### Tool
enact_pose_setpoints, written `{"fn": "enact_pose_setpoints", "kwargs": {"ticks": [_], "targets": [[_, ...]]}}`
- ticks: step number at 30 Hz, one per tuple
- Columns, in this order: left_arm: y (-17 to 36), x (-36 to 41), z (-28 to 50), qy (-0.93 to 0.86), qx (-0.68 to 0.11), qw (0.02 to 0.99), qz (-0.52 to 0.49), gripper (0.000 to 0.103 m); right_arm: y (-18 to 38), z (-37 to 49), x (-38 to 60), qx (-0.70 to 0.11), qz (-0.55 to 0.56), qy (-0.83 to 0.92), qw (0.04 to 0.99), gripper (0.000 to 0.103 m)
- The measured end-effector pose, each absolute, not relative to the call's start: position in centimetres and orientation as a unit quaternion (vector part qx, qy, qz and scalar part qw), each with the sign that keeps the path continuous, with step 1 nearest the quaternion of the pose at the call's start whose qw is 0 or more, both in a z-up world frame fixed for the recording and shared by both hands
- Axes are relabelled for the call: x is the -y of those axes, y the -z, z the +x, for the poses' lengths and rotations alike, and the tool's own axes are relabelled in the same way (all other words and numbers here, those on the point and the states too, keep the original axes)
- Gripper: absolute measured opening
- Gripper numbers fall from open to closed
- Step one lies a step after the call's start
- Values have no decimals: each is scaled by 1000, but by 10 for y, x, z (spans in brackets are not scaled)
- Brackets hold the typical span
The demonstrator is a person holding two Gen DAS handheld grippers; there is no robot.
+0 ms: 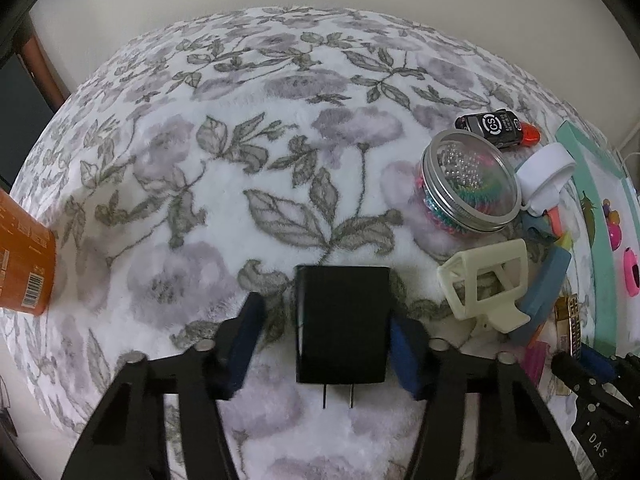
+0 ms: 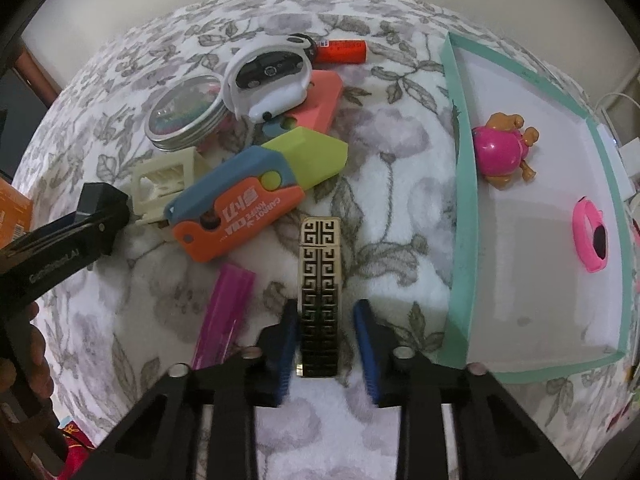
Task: Organize rigid objects
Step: 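Grasp black charger with left tool while right tool grasps gold harmonica, then carry charger and harmonica over the tray with both tools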
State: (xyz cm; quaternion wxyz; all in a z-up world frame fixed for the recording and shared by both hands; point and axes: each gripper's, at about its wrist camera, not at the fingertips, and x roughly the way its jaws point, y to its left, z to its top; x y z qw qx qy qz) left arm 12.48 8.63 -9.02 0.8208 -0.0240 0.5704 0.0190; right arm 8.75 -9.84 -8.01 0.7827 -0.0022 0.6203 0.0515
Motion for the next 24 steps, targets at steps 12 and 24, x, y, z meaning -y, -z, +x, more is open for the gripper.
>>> {"fn": "enact_pose_setpoints", "kwargs": {"ticks": [12, 24], "targets": [[86, -101, 107, -32, -583, 810, -47, 43, 78, 85, 101, -624, 9, -59, 779, 22], [53, -100, 92, -45, -573, 815, -71, 43, 52, 74, 121, -601, 67, -76, 793, 22]]}}
